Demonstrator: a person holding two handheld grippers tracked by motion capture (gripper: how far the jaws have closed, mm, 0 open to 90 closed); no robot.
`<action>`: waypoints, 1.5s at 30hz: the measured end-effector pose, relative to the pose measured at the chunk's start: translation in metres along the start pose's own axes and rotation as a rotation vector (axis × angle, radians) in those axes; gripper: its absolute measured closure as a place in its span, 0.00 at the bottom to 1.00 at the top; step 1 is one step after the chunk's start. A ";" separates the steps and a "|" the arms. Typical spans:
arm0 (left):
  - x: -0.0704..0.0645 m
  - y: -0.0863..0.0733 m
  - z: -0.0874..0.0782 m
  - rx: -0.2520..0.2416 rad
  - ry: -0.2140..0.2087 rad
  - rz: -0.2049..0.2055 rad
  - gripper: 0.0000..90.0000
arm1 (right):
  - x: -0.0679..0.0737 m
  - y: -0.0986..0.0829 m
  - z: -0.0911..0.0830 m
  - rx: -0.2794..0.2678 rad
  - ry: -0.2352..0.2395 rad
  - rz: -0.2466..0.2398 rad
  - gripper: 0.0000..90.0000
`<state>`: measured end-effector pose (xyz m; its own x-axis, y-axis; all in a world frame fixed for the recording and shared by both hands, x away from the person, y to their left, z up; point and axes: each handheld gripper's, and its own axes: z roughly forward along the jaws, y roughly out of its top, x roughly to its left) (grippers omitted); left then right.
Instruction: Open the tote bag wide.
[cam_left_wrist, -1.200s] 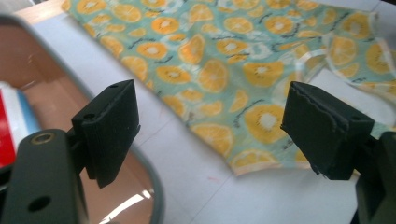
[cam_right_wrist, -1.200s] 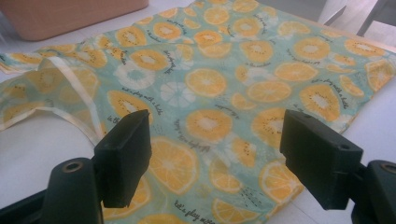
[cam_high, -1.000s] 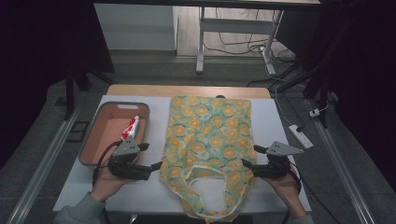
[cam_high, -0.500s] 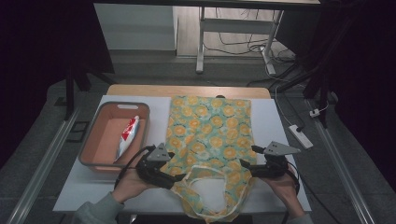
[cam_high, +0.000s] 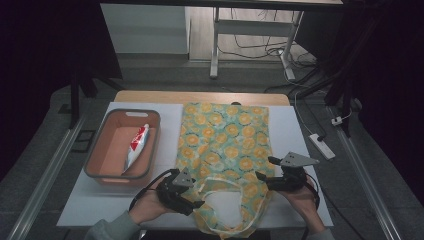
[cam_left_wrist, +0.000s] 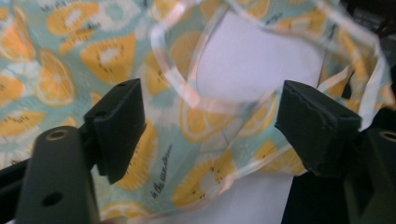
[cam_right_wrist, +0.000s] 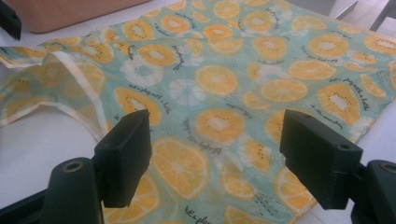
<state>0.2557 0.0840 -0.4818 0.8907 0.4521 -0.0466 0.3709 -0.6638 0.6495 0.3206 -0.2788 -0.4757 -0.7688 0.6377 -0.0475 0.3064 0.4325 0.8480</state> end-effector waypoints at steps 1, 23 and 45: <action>0.000 -0.002 0.002 0.008 -0.001 -0.002 0.30 | 0.000 0.000 0.000 0.000 0.000 0.000 0.28; 0.016 -0.007 -0.021 -0.133 -0.025 -0.060 0.98 | -0.001 0.005 -0.007 -0.014 0.008 -0.003 0.28; 0.052 -0.001 -0.071 -0.348 0.024 -0.197 0.98 | 0.077 0.006 0.000 0.163 0.324 -0.166 0.26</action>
<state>0.2825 0.1505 -0.4306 0.8034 0.5672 -0.1813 0.4196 -0.3232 0.8483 0.2632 -0.2271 -0.4743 -0.9447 0.3277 0.0142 0.2280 0.6247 0.7469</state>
